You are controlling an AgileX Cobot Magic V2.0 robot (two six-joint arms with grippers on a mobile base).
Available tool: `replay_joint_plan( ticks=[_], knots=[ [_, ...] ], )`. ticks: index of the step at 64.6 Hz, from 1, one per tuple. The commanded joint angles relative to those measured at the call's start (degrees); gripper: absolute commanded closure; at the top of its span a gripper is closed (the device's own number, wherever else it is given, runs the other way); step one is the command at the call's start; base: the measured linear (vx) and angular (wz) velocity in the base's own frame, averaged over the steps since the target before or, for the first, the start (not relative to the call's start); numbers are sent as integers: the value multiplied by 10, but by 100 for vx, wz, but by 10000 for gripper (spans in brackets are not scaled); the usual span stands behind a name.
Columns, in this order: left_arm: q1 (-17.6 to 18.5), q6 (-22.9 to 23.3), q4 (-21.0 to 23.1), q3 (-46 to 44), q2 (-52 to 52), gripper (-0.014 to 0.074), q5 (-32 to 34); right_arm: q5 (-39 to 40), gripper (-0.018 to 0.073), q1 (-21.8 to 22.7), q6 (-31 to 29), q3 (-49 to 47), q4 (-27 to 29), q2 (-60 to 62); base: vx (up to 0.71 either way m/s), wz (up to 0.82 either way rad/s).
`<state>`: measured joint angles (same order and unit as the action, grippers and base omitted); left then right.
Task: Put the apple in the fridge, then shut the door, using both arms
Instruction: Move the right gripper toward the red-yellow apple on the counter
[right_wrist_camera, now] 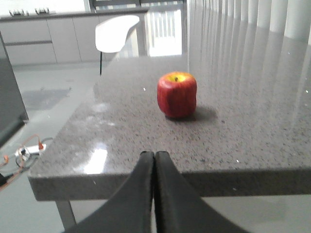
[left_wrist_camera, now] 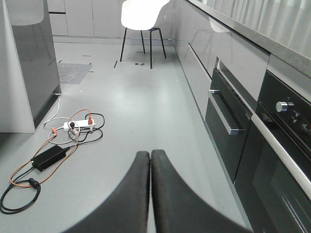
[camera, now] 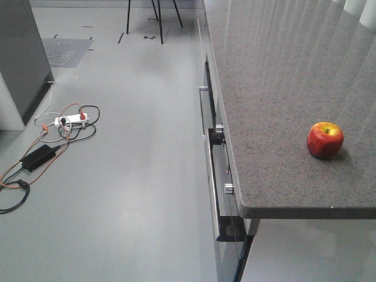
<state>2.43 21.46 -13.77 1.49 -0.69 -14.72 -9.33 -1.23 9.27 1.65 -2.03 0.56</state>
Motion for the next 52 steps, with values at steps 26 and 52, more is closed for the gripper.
replay_joint_plan(
  ticks=[26,52],
  knots=[
    [3,4,-2,12,-8,601,37,30,568,3,-8,-167,-52,-132,0,0],
    [3,4,-2,12,-8,601,37,-31,568,3,-7,-344,-50,-406,0,0]
  ],
)
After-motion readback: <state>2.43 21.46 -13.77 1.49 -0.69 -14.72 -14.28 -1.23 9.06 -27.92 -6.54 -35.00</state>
